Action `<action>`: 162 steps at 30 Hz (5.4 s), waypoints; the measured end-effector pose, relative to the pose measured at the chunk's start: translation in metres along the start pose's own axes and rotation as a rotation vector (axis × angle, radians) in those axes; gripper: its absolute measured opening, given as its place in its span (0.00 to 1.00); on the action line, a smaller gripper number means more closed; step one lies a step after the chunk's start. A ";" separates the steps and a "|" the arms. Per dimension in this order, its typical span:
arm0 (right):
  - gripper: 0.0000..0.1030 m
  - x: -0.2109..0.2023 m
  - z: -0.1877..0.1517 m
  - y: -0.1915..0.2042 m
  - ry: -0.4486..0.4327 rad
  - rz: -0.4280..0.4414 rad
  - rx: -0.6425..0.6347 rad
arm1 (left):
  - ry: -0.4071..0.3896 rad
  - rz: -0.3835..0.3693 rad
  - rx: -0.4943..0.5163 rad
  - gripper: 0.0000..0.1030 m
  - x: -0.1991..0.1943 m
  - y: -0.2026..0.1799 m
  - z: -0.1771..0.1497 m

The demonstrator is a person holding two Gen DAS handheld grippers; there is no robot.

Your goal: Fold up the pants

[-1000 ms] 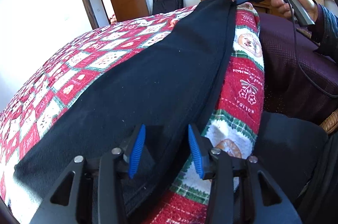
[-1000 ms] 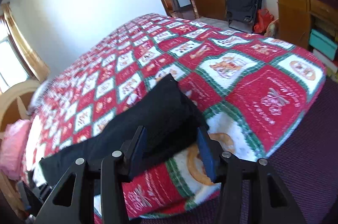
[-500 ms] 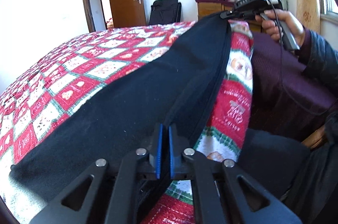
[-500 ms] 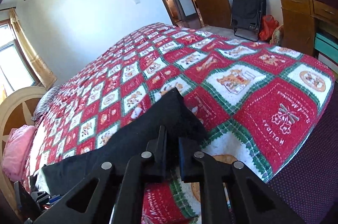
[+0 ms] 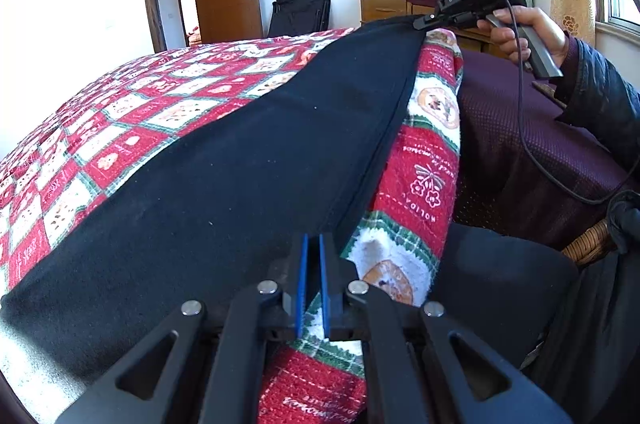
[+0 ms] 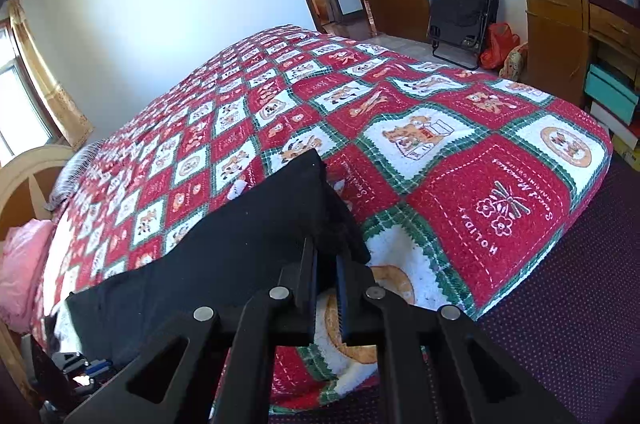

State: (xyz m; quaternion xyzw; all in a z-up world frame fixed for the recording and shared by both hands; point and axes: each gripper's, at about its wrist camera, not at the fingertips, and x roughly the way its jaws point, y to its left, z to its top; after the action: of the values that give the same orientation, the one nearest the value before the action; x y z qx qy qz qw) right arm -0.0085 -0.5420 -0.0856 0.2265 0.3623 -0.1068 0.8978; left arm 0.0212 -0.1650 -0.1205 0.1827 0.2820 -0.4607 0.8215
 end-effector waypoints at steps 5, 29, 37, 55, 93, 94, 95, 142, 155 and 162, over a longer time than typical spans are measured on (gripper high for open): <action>0.06 -0.009 0.003 0.008 -0.026 -0.026 -0.031 | -0.006 -0.022 -0.001 0.06 -0.001 0.000 -0.001; 0.40 0.001 -0.044 0.134 0.051 0.134 -0.383 | -0.038 0.023 -0.189 0.58 -0.012 0.035 -0.016; 0.41 0.062 -0.126 0.190 0.374 0.148 -0.647 | 0.031 -0.081 -0.198 0.62 -0.005 0.031 -0.026; 0.41 0.083 -0.077 0.319 0.351 0.483 -0.480 | -0.011 0.195 -0.302 0.75 -0.078 0.100 -0.078; 0.02 0.213 -0.131 0.515 0.651 0.617 -0.375 | -0.018 0.310 -0.282 1.00 -0.085 0.099 -0.105; 0.02 0.210 -0.131 0.514 0.647 0.626 -0.380 | -0.017 0.310 -0.282 1.00 -0.085 0.097 -0.106; 0.03 0.206 -0.129 0.511 0.646 0.639 -0.372 | -0.017 0.309 -0.283 1.00 -0.085 0.098 -0.105; 0.42 0.058 0.038 -0.002 0.129 0.076 -0.060 | -0.040 0.461 -0.504 1.00 -0.103 0.107 -0.103; 0.17 0.059 0.030 -0.003 0.155 0.159 -0.040 | -0.049 0.466 -0.514 1.00 -0.107 0.108 -0.102; 0.14 0.040 0.033 0.006 0.098 0.181 -0.011 | -0.055 0.478 -0.522 1.00 -0.110 0.113 -0.103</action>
State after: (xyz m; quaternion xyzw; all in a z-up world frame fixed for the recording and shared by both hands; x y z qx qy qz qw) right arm 0.0417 -0.5539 -0.0903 0.2582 0.3846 -0.0121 0.8862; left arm 0.0417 0.0220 -0.1259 0.0148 0.3172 -0.1725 0.9324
